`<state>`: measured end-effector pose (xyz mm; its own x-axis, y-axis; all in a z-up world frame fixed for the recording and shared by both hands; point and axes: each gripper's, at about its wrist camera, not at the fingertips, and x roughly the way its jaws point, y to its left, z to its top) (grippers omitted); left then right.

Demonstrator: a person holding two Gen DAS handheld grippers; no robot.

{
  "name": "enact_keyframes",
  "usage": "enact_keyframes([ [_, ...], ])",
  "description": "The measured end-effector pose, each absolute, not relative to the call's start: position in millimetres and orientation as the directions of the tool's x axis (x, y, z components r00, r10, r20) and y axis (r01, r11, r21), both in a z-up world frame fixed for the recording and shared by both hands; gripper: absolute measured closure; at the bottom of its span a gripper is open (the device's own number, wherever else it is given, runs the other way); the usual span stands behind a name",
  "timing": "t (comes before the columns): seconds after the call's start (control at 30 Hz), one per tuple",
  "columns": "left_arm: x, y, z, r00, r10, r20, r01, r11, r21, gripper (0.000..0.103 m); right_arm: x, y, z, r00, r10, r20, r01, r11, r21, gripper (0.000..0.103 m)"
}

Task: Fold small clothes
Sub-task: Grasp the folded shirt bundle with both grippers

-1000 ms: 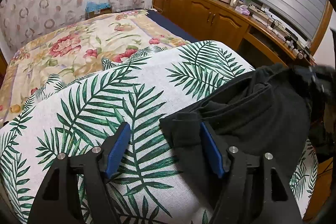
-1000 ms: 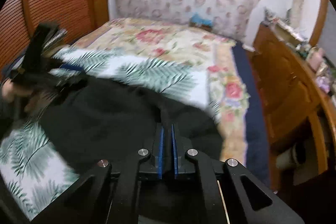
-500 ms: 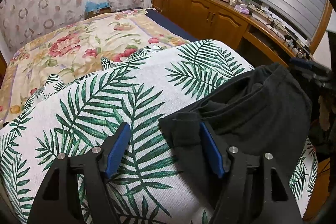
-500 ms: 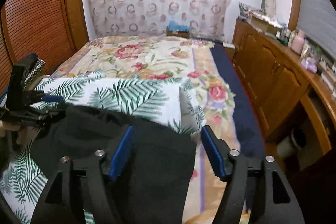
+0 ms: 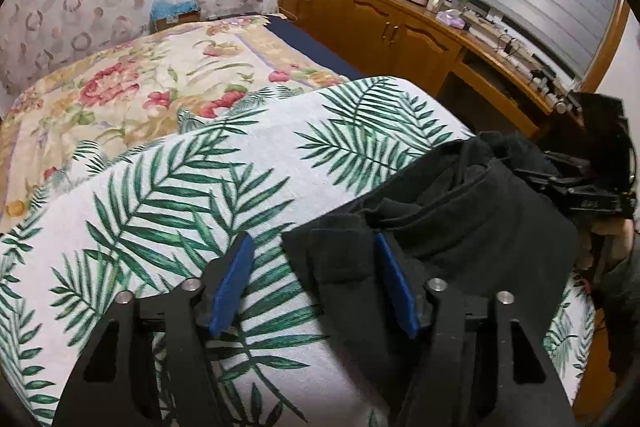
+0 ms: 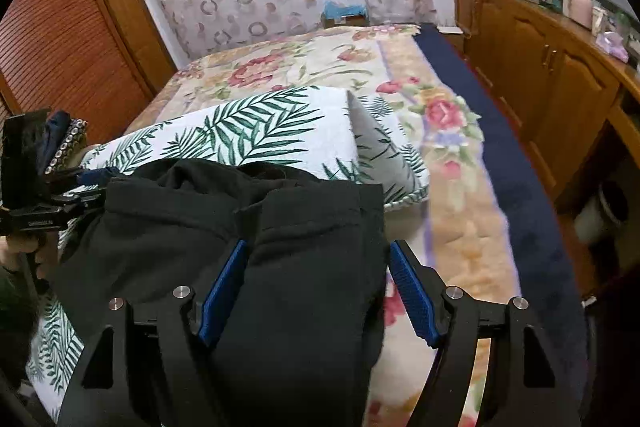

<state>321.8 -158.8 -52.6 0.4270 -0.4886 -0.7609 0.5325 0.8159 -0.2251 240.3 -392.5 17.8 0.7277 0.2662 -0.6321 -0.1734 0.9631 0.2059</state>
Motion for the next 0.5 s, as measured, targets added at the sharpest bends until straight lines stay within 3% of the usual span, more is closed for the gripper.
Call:
enact_keyframes([
  [0.13,321,-159,-53,0.403,-0.524,-0.750,0.547,0.795,-0.262,0.054,240,-396,11,0.718,0.295,-0.630,-0.183,0.954,0.238,0.029],
  [0.23,321,-160,-53,0.397,-0.536,-0.745,0.553,0.788,-0.273,0.056,238,-396,8,0.713,0.319,-0.625,-0.188,0.945,0.267,0.035],
  [0.43,320,-161,-52,0.371,-0.569,-0.734,0.569,0.764,-0.304,0.072,225,-384,10,0.734,0.286,-0.617,-0.179,0.957,0.230,0.048],
  [0.5,316,-163,-50,0.378,-0.566,-0.733,0.571,0.765,-0.297,0.082,221,-380,12,0.740,0.297,-0.604,-0.202,0.954,0.220,0.070],
])
